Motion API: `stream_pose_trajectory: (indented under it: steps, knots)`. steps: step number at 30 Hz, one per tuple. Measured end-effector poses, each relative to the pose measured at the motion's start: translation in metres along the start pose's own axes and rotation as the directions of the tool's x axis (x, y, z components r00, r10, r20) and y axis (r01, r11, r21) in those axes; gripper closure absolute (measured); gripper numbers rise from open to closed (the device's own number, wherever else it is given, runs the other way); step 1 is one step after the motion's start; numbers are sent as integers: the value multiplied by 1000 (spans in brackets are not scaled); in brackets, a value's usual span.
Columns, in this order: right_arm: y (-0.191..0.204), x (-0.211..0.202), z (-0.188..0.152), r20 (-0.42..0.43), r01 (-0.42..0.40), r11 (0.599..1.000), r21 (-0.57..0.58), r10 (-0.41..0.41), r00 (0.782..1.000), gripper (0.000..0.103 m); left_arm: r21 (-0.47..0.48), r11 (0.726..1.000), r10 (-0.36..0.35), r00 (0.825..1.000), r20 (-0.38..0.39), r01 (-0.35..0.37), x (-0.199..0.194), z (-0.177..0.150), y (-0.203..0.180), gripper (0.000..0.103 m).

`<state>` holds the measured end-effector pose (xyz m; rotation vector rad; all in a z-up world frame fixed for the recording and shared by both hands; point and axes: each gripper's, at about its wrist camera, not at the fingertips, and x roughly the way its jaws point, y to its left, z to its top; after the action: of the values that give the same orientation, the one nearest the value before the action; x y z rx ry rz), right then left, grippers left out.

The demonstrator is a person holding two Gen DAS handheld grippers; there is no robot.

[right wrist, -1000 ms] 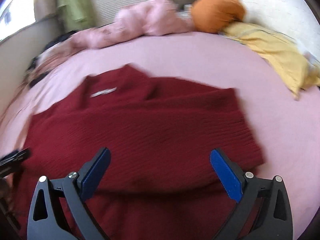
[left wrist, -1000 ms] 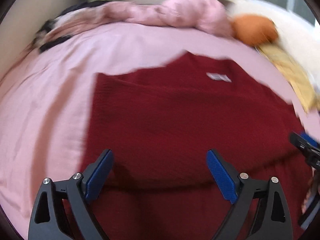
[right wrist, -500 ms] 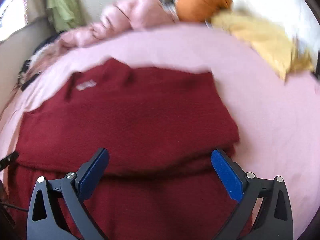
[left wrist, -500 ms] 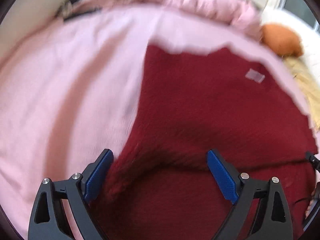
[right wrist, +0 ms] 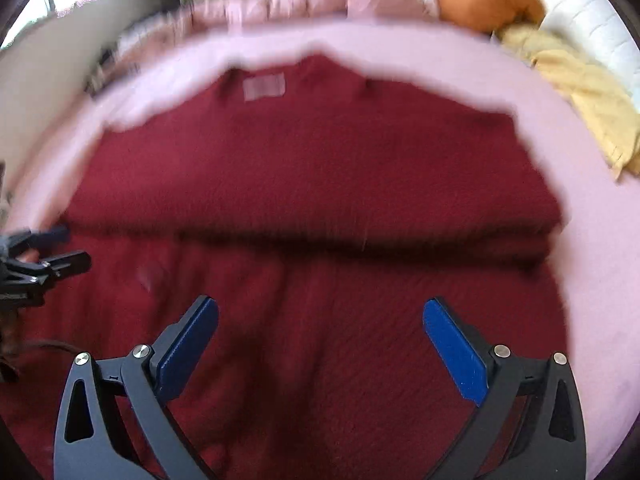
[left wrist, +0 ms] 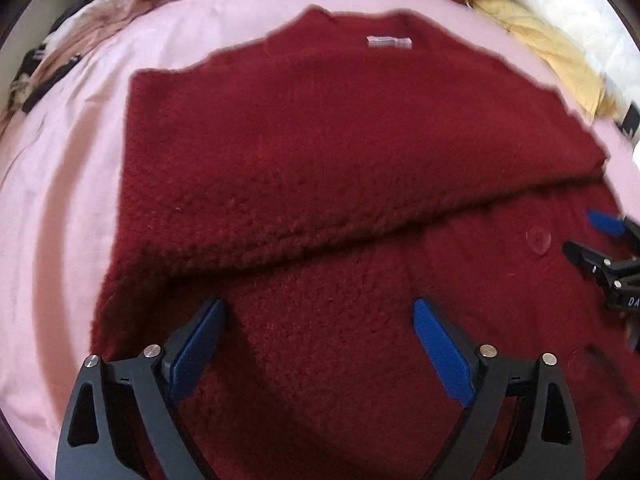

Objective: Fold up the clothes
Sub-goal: 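Move both grippers along the cardigan body toward the hem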

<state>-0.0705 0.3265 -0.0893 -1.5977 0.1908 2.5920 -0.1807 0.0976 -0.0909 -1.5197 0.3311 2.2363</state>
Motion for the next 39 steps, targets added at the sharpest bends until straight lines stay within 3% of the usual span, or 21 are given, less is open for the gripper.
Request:
stream_pose_trajectory:
  steps: [5,8,11,12,14,16,17,20,23,25,27,29,32,34,36,38,39]
  knots:
    - [-3,-10,0,20,-10,1000,7,10,1000,1,-38,999,12,999,40,-10,-26,1,8,9]
    - [-26,-32,-1,71,4,998,67,-8,997,1,-111,994,8,999,49,-2,-40,-18,28,9]
    - [-51,-29,-20,32,39,990,139,-44,999,1,-156,988,18,1000,-11,-20,-22,-39,42,9]
    - [-54,-23,-25,31,50,991,125,-54,998,0,-117,992,42,999,23,-39,-19,-43,36,9]
    - [-52,-20,-30,46,90,993,79,-94,995,0,-76,994,84,996,19,-82,-18,-36,24,9]
    - [-46,-27,-25,22,88,993,78,-90,996,0,-70,995,74,997,35,-71,-32,-32,15,10]
    - [-43,-31,-23,13,81,994,79,-82,997,0,-67,996,66,997,46,-63,-39,-31,10,10]
    - [-34,-57,-26,51,-54,995,85,50,997,0,-22,1000,-20,996,92,22,-62,-32,-9,10]
    - [-13,-49,-33,-34,-124,992,18,124,992,0,19,999,-32,999,24,31,-53,-37,-21,10]
    - [-4,-28,-40,-106,-97,995,-24,94,990,0,-7,1000,-24,1000,15,24,-53,-40,-16,9]
    - [1,-30,-42,-78,-76,996,-54,71,994,0,-32,999,-16,1000,5,16,-53,-43,-11,9]
    - [-4,-38,-39,-90,-77,997,-23,74,993,1,-56,998,-9,1000,-4,9,-53,-46,-7,9]
    - [-28,-64,-44,-26,-20,999,48,21,999,1,-122,992,11,1000,-26,-14,-52,-57,7,9]
    - [-50,-63,-56,-44,11,992,126,-6,999,1,-150,988,32,996,-88,-45,-39,-79,16,9]
    - [-67,-52,-70,-79,13,985,172,1,997,1,-89,994,63,997,-35,-65,-33,-85,8,3]
    - [-56,-51,-74,-49,47,995,89,-43,998,0,-76,993,89,995,-40,-92,-29,-80,5,2]
    - [-60,-58,-76,-41,15,993,115,-10,999,0,-68,992,100,994,-48,-103,-31,-78,3,2]
